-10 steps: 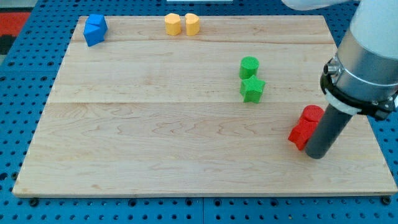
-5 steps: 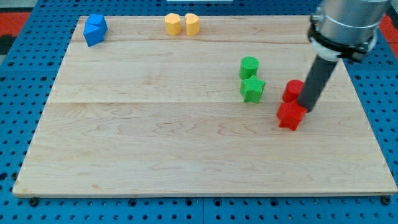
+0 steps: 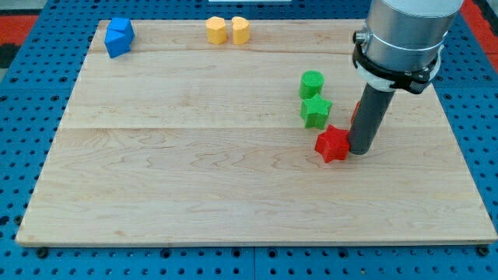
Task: Separate the red star from the red circle
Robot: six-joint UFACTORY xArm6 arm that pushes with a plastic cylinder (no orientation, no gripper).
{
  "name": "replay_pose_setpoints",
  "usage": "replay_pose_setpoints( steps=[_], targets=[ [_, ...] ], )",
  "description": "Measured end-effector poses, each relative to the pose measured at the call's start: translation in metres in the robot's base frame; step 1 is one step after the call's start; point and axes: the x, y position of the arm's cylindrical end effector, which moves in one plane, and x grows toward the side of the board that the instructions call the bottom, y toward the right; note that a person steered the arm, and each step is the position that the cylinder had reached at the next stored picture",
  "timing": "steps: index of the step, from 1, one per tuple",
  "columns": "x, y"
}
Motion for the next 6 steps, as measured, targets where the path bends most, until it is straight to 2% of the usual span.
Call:
replay_pose_setpoints(
  steps=[3,5,6],
  targets=[
    [-0.003,-0.008],
    [-0.003,-0.055],
    [0.015,-0.024]
  ],
)
